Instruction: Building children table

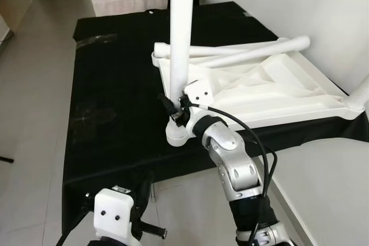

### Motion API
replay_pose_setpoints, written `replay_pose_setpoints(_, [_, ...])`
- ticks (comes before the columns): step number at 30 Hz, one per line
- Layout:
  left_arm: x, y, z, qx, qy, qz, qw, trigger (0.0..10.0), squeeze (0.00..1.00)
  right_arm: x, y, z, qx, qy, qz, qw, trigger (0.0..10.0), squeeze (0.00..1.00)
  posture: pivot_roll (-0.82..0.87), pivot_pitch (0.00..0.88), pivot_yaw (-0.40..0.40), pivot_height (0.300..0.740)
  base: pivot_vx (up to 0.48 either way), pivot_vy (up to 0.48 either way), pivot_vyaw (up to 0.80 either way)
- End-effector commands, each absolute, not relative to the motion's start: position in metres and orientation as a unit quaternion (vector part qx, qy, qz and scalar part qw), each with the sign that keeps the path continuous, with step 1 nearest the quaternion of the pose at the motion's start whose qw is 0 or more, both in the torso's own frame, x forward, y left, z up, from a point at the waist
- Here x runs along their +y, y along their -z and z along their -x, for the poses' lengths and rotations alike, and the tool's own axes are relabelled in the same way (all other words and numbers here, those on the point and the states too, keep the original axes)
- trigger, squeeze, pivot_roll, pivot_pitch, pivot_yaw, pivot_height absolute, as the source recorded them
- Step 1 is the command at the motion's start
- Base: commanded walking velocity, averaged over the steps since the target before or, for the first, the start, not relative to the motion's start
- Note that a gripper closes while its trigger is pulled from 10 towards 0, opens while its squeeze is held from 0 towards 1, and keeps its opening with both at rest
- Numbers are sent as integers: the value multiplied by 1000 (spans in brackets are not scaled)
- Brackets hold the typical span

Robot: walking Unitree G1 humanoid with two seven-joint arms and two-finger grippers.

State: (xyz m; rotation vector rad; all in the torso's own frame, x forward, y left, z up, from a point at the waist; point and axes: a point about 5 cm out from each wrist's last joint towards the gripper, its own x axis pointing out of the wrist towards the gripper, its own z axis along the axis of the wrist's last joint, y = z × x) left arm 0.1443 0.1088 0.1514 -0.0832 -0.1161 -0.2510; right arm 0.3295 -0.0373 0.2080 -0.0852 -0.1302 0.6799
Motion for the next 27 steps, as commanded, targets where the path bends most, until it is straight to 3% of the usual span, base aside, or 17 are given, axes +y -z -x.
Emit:
replay_pose_setpoints(1, [109,-148,-143,-52,121,40,990,10000,0,-14,-189,-322,7,-411,13,912,10000,1000,-39,175,-18,740,0,0,0])
replay_pose_setpoints(2, [109,-148,-143,-52,121,40,990,10000,0,-14,-189,-322,7,-411,13,912,10000,1000,-39,175,-18,740,0,0,0])
replay_pose_setpoints(3, [109,-148,-143,-53,121,40,990,10000,0,-10,-194,-319,4,-466,6,885,10000,1000,-41,171,-18,740,0,0,0])
replay_pose_setpoints(4, [109,-148,-143,-53,121,40,990,10000,0,-10,-194,-319,4,-466,6,885,10000,1000,-41,171,-18,740,0,0,0])
replay_pose_setpoints(6, [108,-148,-144,-53,123,41,990,10000,0,-9,-207,-315,-25,-547,13,837,10000,1000,-42,171,-18,740,0,0,0])
replay_pose_setpoints(7, [108,-148,-144,-53,123,41,990,10000,0,-9,-207,-315,-25,-547,13,837,10000,1000,-42,171,-18,740,0,0,0])
replay_pose_setpoints(8, [108,-148,-144,-52,124,42,990,10000,0,-11,-216,-316,-39,-583,13,811,10000,1000,-45,172,-16,740,0,0,0])
replay_pose_setpoints(9, [107,-148,-144,-52,125,43,990,10000,0,-14,-223,-318,-55,-616,24,785,10000,804,-41,171,-15,740,0,0,0])
replay_pose_setpoints(11, [106,-148,-144,-52,126,44,990,10000,0,-17,-227,-319,-64,-636,32,769,10000,804,-41,171,-15,740,0,0,0])
replay_pose_setpoints(12, [105,-148,-144,-52,127,44,990,10000,0,-21,-231,-322,-73,-658,53,747,10000,0,-38,170,-16,740,0,0,0])
replay_pose_setpoints(13, [105,-148,-143,-51,127,45,990,10000,0,-24,-233,-325,-70,-678,63,729,10000,0,-35,170,-18,740,0,0,0])
replay_pose_setpoints(20, [103,-148,-140,-50,126,47,990,10000,0,-32,-253,-339,-59,-733,76,674,10000,0,-19,177,-24,740,0,0,0])
replay_pose_setpoints(25, [103,-149,-139,-50,126,47,990,10000,0,-33,-252,-340,-42,-747,75,660,10000,0,-17,177,-24,740,0,0,0])
replay_pose_setpoints(26, [103,-149,-138,-49,126,46,990,10000,0,-35,-253,-341,-37,-765,78,638,0,0,-11,183,-22,740,0,0,0])
replay_pose_setpoints(27, [103,-149,-138,-49,126,46,990,10000,0,-35,-254,-343,-38,-770,76,632,0,0,-11,183,-22,740,0,0,0])
